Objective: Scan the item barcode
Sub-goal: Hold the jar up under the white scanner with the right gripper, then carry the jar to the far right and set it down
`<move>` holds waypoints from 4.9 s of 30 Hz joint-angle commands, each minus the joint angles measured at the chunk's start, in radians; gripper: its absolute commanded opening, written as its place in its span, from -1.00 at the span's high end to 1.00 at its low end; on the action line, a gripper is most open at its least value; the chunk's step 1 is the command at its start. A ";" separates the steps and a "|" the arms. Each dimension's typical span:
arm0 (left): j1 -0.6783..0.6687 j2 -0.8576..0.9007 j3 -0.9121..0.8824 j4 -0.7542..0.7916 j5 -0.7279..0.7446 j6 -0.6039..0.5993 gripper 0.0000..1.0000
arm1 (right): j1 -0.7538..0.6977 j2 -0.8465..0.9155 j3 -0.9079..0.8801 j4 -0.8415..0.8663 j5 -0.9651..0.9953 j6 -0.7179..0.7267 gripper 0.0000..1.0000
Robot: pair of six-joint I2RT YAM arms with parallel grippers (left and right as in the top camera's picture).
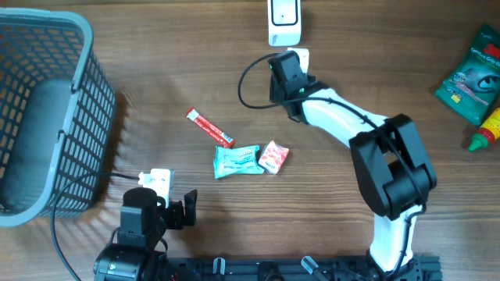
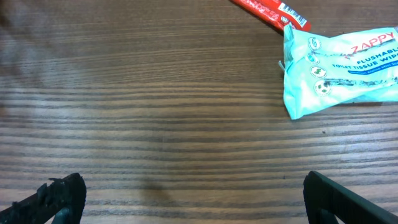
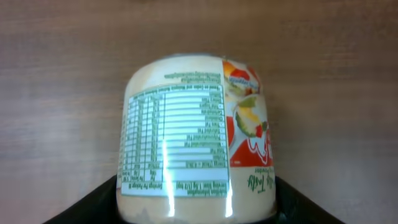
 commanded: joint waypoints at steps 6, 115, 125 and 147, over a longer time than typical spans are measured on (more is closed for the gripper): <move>-0.005 -0.001 -0.001 0.002 -0.010 -0.002 -1.00 | -0.086 -0.109 0.194 -0.417 -0.639 0.172 -0.13; -0.005 -0.001 -0.001 0.002 -0.010 -0.002 -1.00 | -0.189 0.139 0.383 0.328 0.035 -0.143 0.18; -0.005 -0.001 -0.001 0.002 -0.010 -0.002 -1.00 | -0.448 0.163 0.447 0.134 0.080 -0.140 0.19; -0.005 -0.001 -0.001 0.002 -0.010 -0.002 -1.00 | -1.038 0.238 0.446 -0.003 0.124 -0.084 -0.07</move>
